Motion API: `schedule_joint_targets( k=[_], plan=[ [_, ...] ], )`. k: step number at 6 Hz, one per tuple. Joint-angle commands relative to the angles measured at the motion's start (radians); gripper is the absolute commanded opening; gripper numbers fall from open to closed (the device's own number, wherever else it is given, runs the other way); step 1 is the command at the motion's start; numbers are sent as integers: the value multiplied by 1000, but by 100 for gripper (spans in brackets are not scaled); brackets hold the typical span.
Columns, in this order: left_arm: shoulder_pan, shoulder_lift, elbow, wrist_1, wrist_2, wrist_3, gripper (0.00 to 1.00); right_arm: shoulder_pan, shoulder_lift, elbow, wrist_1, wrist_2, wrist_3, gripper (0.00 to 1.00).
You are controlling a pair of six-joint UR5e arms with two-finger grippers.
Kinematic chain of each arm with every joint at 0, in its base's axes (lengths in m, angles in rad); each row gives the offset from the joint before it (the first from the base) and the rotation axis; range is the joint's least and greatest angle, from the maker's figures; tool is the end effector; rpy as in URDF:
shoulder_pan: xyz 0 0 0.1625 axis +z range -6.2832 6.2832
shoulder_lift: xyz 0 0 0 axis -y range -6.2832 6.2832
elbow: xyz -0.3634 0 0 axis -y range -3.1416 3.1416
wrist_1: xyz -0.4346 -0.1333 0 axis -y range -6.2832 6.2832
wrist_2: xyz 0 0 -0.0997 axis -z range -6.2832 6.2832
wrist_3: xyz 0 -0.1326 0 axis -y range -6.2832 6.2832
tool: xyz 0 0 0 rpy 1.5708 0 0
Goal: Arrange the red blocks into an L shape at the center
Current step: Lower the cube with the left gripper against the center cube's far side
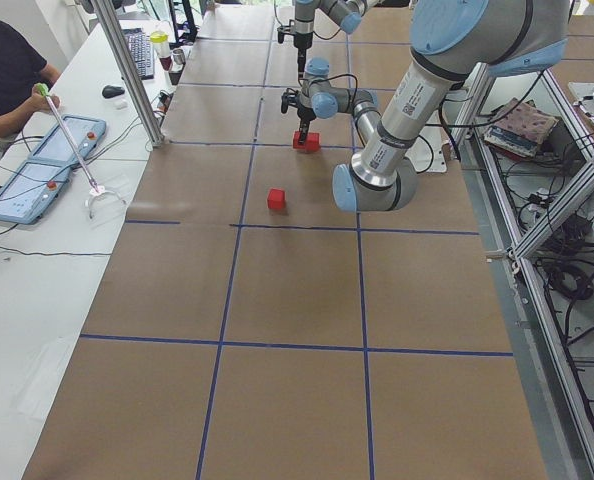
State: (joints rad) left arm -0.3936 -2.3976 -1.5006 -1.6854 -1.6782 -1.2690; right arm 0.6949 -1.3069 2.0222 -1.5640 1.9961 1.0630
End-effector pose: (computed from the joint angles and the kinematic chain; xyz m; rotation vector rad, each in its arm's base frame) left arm 0.6456 -0.3970 0.1189 0.2021 0.8525 -0.0391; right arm -0.3933 -0.4302 0.2530 0.0669 -0.8154 0.0230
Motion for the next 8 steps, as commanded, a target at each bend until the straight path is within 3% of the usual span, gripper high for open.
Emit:
schedule_joint_targets(
  k=[1,2,3,4,5,7,8],
  plan=[
    [2,0,2,-2,0,0,18,0,-2,1,-1,1,0,99],
    [2,0,2,-2,0,2,24,0,-2,0,1,1,0,99],
    [4,0,2,-2,0,2,41,0,-2,0,-1,1,0,99],
    [2,2,5,-4,0,3,66,0,-2,1,-1,1,0,99],
    [2,2,5,-4,0,3,79,0,-2,0,-1,1,0,99],
    [-4,2,-10,-35,2,3,99,0,0,1,-1,3,0,99],
    [-43,12,-67,-37,15,10,99,2,0,3,-1,4,-1,99]
  ],
)
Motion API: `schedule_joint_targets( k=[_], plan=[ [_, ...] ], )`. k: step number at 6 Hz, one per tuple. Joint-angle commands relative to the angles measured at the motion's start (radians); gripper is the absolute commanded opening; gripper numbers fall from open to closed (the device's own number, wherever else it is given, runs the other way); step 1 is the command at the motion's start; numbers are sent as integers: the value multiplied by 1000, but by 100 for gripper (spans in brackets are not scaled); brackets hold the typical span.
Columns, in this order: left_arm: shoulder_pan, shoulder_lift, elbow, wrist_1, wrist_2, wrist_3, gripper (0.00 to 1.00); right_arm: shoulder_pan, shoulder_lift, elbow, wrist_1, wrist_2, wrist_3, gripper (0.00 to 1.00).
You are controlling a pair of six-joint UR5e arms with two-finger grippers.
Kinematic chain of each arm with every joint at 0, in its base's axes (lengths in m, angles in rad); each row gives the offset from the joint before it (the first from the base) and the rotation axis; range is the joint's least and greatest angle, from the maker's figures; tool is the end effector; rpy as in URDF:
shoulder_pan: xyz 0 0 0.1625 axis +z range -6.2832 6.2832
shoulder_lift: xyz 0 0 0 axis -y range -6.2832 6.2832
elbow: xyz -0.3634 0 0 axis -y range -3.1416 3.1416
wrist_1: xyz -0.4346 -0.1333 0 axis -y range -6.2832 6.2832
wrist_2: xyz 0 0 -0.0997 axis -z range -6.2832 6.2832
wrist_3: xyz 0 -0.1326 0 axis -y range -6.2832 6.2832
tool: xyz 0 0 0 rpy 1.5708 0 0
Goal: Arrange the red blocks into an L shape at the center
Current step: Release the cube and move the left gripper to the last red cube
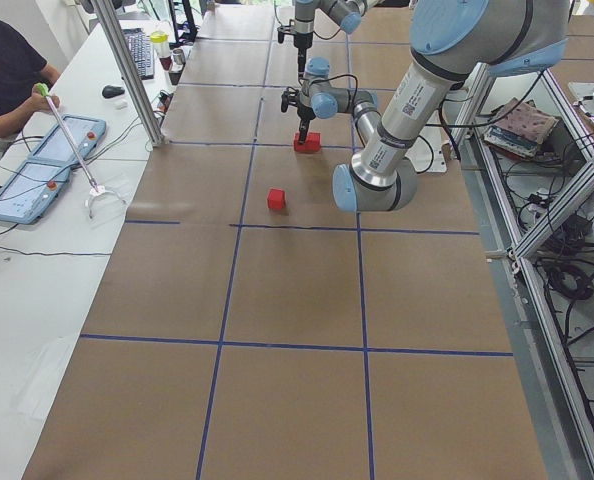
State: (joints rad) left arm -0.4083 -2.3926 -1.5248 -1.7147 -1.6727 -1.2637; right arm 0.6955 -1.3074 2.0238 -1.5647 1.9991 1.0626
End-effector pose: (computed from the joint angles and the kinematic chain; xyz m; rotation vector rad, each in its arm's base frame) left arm 0.6332 -0.4045 0.1062 0.2331 0.8939 -0.0470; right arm -0.3928 -0.4297 0.2525 0.0651 -0.8172 0.0220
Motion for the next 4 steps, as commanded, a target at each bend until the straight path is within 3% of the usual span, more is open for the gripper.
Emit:
schedule_joint_targets(
  k=[1,2,3,4],
  plan=[
    [-93,69,-99,-10,4,33,98,4,-1,4,0,4,-16,99],
    [-134,138,-148,-10,-2,191,98,4,-9,10,0,10,-16,99],
    [-180,217,-181,-13,-24,223,98,4,-15,22,0,12,-16,99],
    [-264,283,-184,-14,-180,231,98,4,-13,23,0,12,-16,99]
  ],
)
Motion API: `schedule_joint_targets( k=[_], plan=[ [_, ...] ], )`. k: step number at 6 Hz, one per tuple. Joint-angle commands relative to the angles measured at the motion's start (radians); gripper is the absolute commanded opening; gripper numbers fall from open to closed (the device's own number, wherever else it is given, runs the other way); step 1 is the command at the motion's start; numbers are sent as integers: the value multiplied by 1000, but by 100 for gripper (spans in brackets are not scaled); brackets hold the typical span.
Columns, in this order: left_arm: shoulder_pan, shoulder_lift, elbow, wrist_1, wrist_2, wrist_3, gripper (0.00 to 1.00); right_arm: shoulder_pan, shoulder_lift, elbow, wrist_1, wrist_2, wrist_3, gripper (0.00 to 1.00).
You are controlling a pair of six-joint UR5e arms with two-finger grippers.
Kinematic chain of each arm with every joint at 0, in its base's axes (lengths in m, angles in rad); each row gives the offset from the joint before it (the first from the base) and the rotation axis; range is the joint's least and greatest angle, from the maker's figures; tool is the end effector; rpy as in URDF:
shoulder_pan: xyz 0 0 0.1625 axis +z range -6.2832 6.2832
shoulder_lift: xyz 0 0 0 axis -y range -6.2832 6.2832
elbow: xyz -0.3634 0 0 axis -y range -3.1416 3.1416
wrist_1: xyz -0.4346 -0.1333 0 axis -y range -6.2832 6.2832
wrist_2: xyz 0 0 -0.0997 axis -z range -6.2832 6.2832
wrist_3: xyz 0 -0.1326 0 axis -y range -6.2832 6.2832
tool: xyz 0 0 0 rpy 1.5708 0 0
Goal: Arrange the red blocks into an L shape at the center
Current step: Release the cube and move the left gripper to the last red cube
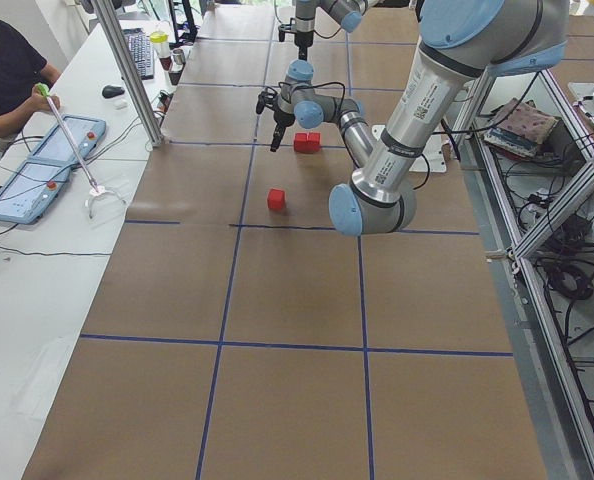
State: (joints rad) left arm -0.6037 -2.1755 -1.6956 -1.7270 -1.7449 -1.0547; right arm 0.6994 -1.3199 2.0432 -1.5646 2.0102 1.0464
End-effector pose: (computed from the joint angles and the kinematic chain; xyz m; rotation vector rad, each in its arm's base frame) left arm 0.5094 -0.4853 0.1772 0.3314 0.8346 -0.0045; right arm -0.3869 -0.4260 0.2499 0.0686 -0.8274 0.0046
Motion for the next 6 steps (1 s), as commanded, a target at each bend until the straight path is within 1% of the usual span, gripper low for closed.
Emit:
schedule_joint_targets(
  k=[1,2,3,4,6],
  plan=[
    [-115,127,-15,-2,-231,91,98,0,-1,8,0,1,0,99],
    [-117,144,-10,-2,-232,135,98,-1,-2,20,0,1,1,99],
    [-137,161,0,-3,-237,247,98,-1,-1,23,0,1,3,99],
    [-154,170,4,-2,-243,304,98,-1,-2,32,0,1,10,99],
    [-151,175,22,-2,-261,254,98,-1,-2,28,0,1,12,99]
  ],
)
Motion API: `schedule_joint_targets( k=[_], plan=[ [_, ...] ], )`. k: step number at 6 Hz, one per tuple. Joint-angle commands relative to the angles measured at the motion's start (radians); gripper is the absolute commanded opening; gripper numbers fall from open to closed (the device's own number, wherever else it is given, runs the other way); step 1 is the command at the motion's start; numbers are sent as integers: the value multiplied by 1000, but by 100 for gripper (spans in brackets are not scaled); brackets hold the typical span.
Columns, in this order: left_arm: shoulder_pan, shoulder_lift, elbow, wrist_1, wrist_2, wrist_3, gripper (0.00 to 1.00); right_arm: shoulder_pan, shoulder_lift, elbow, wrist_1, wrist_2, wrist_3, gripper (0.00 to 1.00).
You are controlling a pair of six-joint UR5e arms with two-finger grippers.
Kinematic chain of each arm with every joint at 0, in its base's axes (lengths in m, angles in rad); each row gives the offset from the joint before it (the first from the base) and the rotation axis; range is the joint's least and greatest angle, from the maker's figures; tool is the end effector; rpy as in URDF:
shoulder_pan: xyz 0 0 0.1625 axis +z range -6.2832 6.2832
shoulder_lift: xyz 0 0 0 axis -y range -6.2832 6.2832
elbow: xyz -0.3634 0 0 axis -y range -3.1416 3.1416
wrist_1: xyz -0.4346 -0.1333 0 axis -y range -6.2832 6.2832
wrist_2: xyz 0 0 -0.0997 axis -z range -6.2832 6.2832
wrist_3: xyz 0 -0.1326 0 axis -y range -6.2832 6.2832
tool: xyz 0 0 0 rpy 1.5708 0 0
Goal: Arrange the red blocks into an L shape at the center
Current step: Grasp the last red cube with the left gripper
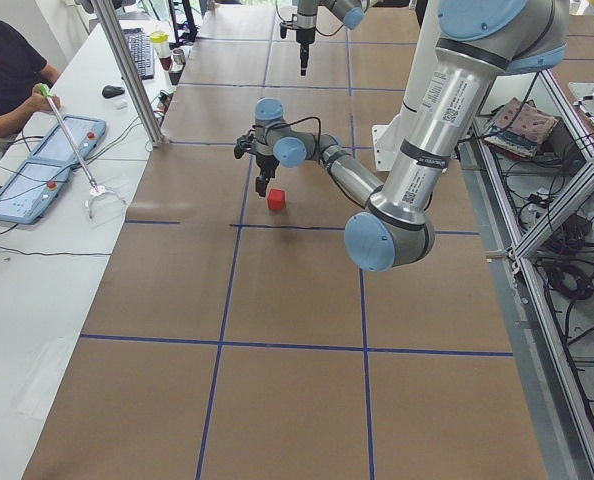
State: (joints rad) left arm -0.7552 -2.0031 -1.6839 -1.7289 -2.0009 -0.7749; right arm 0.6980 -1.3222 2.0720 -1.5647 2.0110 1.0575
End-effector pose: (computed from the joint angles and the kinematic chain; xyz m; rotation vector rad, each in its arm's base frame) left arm 0.4401 -0.5214 0.2944 0.1906 0.7834 0.1897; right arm -0.3814 -0.4202 0.2375 0.0787 -0.8486 0.0071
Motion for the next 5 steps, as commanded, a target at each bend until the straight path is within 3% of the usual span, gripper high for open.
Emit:
schedule_joint_targets(
  k=[1,2,5],
  plan=[
    [2,1,10,0,-77,-93,97,-2,0,-3,0,0,1,99],
    [4,3,18,0,-116,-113,97,-2,0,-6,0,0,-5,99],
    [11,-11,99,-20,-110,-144,97,-2,0,-4,0,0,-4,99]
  ],
)
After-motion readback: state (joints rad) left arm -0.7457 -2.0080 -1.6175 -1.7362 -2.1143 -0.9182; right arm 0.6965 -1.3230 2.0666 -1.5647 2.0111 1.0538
